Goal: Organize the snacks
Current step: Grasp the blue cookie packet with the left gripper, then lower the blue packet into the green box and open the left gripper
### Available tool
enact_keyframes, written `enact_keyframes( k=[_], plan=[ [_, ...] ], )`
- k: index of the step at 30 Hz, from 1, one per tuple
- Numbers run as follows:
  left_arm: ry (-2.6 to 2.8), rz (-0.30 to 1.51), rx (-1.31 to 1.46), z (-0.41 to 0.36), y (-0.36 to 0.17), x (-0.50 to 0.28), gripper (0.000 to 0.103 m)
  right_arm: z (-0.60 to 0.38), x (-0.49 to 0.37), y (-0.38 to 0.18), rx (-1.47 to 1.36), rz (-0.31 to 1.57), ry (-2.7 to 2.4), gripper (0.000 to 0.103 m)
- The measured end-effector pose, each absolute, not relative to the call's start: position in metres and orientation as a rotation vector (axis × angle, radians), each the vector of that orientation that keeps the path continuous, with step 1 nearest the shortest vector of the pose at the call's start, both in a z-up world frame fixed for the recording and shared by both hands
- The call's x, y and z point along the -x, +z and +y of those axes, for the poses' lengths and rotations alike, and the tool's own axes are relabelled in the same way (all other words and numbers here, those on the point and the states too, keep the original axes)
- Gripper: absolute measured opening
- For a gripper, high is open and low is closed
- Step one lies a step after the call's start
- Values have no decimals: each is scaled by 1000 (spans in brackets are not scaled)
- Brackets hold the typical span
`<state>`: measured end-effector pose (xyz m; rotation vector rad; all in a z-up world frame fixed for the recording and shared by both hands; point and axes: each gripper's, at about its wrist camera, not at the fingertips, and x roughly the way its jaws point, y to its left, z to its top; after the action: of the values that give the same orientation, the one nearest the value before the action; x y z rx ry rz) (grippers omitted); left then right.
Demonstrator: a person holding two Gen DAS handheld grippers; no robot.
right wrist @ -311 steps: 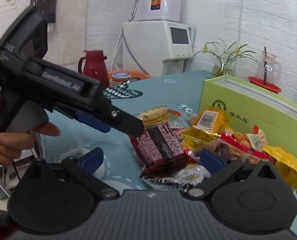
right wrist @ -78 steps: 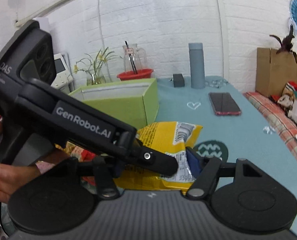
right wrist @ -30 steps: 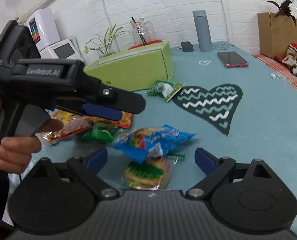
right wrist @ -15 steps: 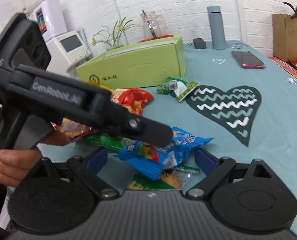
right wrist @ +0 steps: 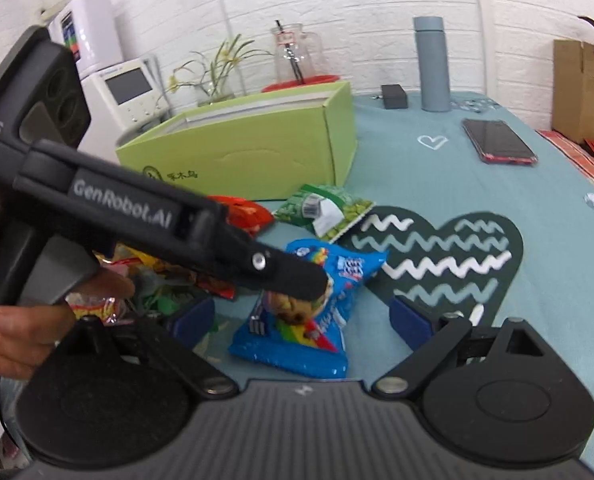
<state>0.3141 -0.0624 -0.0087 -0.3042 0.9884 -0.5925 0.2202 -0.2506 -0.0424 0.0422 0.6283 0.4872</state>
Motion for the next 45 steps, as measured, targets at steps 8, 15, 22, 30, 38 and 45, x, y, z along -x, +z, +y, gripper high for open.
enact_keyframes(
  k=[8, 15, 22, 30, 38, 45],
  plan=[
    [-617, 980, 272, -70, -12, -314, 20, -242, -229, -44, 20, 623, 458, 58],
    [-600, 881, 326, -51, 30, -313, 19, -233, -226, -11, 64, 532, 465, 57],
    [-484, 751, 329, -5, 76, -347, 19, -197, -274, 31, 131, 409, 560, 60],
    [-301, 723, 333, 74, 84, -411, 19, -111, -370, 52, 158, 419, 748, 61],
    [-165, 776, 362, 129, 50, -443, 37, -47, -443, 26, 151, 583, 873, 71],
    [-229, 691, 416, 136, 68, -398, 48, -86, -395, 48, 138, 458, 806, 91]
  ],
)
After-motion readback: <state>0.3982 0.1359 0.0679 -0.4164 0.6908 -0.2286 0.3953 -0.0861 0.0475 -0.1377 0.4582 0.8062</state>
